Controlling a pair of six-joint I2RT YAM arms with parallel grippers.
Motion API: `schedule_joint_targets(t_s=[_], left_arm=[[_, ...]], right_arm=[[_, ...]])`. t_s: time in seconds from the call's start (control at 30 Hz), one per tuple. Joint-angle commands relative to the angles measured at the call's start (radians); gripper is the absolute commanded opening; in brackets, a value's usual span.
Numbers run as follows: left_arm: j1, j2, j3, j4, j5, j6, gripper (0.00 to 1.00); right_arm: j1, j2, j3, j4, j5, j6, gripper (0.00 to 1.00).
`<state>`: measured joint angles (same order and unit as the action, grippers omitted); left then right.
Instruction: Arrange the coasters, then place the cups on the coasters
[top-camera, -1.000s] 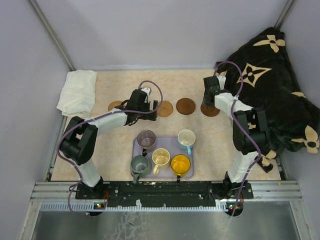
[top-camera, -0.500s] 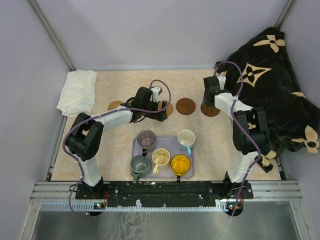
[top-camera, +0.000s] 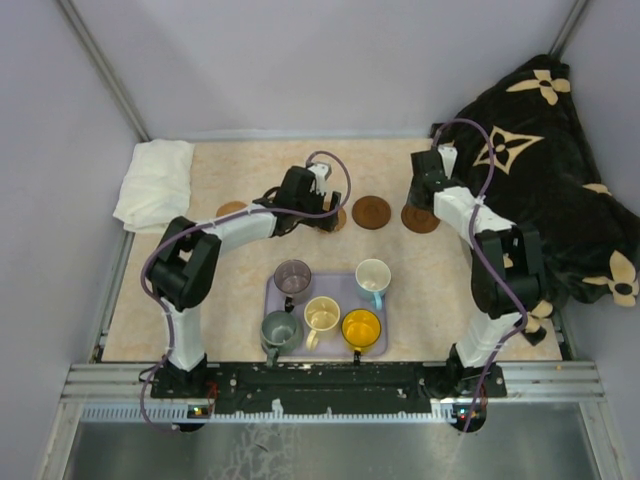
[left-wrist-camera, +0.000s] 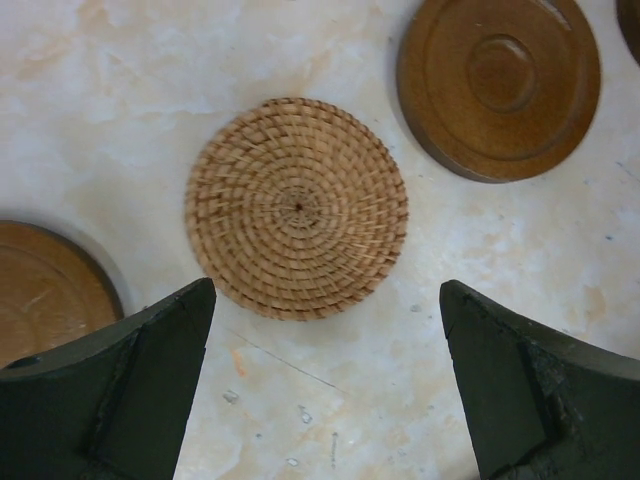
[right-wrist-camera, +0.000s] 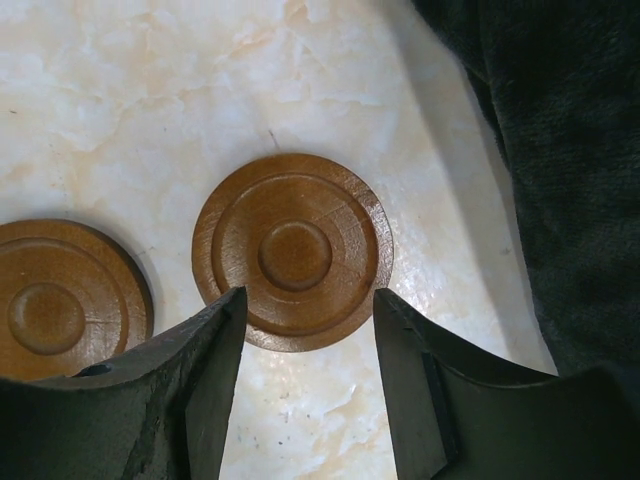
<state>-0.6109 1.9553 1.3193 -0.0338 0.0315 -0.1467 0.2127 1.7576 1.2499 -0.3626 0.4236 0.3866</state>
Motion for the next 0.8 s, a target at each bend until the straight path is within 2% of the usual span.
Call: schedule_joint_targets(t_s=[0.0,0.17,0.77], left_arm=[[-0.004,0.028,0.047,-0.01,-0.117,0.08,0.99],[-0.004,0.057,0.06,-0.008,-0.195,0.106,0.99],[-0.004,0.137,0.134,0.032,-0.281,0.175,0.99]], right_arm=[[-0.008,-0.072,-0.015,0.043,0.014,0.009,0.55],[-0.008,-0.075,-0.029,0.06,-0.006,0.012,0.55],[-0.007,-0.085,-0.047,0.071,-0.016,0.004,0.55]])
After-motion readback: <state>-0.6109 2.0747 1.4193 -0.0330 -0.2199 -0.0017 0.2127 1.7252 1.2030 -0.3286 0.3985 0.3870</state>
